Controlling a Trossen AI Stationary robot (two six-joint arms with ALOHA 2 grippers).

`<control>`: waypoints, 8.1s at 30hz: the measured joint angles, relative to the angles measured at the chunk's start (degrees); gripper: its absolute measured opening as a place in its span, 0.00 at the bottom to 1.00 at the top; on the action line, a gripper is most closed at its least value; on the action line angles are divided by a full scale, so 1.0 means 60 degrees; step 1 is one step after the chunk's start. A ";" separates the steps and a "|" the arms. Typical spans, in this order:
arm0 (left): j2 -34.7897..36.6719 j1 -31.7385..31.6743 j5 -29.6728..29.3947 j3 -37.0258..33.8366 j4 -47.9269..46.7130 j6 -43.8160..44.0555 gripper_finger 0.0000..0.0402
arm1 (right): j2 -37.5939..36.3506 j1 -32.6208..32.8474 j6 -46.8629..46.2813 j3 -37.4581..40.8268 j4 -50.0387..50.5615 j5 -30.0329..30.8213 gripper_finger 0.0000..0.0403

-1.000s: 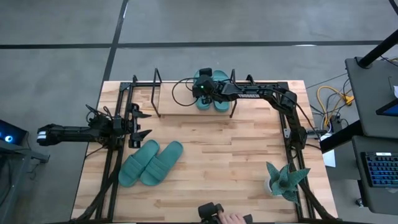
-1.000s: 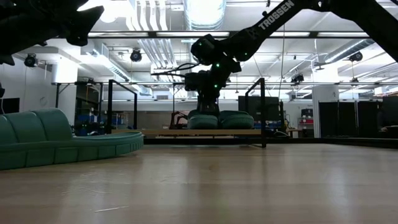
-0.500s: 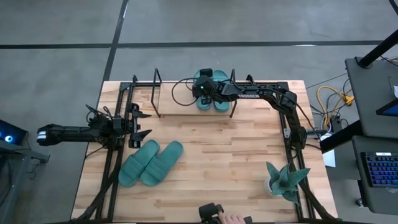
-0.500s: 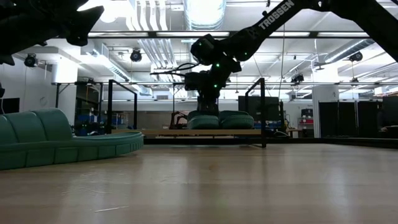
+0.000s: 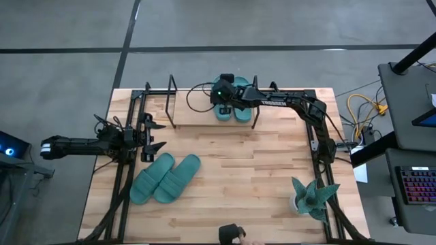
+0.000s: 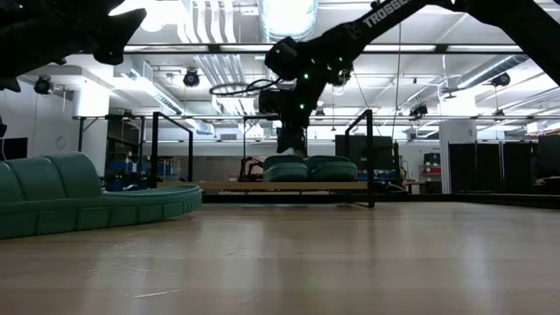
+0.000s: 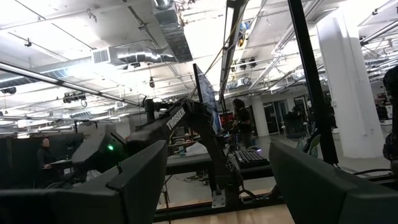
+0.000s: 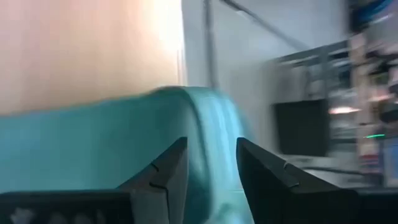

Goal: Pick and place slides into the shelf
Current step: Put the blue slide on the shelf

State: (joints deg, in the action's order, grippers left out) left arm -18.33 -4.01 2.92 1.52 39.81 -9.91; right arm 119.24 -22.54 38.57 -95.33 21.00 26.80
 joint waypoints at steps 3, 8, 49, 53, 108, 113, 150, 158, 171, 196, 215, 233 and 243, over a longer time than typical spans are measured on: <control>0.0000 0.0000 0.0004 0.0000 -0.0017 0.0000 0.67 | 0.0000 -0.0015 -0.1568 -0.0801 0.1343 -0.1854 0.34; 0.0000 0.0000 0.0004 0.0000 -0.0015 0.0000 0.67 | -0.0065 0.0238 -0.3427 -0.1931 0.1504 -0.6450 0.34; -0.0135 0.0000 -0.0033 -0.0007 -0.0751 0.0339 0.67 | -0.9256 0.7620 -0.1149 1.3882 -1.5493 0.0033 0.14; -0.0208 0.0000 -0.0033 -0.0007 -0.0725 0.0335 0.67 | -0.9245 0.7223 -0.1706 1.4109 -1.5535 0.0013 0.13; -0.7828 0.1043 0.5791 0.4976 -0.9474 0.5552 0.66 | -0.9238 0.6563 -0.0602 1.4098 -1.5495 0.0046 0.13; -0.8281 0.1071 0.4942 0.4976 -0.9476 0.5552 0.66 | -0.9238 0.6563 -0.0604 1.4098 -1.5477 0.0046 0.13; -0.9788 0.1297 0.6349 0.4972 -0.9504 0.5599 0.66 | -0.9235 0.6563 -0.0603 1.4105 -1.5470 0.0046 0.13; -1.0077 0.1293 0.6353 0.4973 -0.9481 0.5840 0.65 | -0.9235 0.6563 -0.0605 1.4105 -1.5473 0.0046 0.13; -1.0031 0.1298 0.6611 0.4972 -0.9490 0.5850 0.26 | -0.9235 0.6563 -0.0599 1.4105 -1.5477 0.0046 0.13; -0.9855 0.1291 0.7702 0.6417 -0.9470 0.6264 0.00 | -0.9235 0.6563 -0.0566 1.4105 -1.5475 0.0038 0.13; -0.9850 0.0142 0.6944 0.7659 -0.9474 0.4561 0.00 | -0.9227 0.6588 0.0095 1.2800 -1.2301 -0.2278 0.23; -0.9850 -0.0171 0.7030 0.7974 -0.9475 0.4328 0.00 | -0.9124 0.6588 0.1825 1.0556 -0.7732 -0.2282 0.34; -0.9850 -0.0171 0.7525 0.8053 -0.9465 0.4328 0.00 | -0.6948 0.6585 0.3808 0.9432 -0.7725 -0.1947 0.51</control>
State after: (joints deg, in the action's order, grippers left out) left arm -77.43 -5.04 48.07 49.84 -16.98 16.05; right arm 77.56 16.97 61.42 -38.74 -25.35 15.11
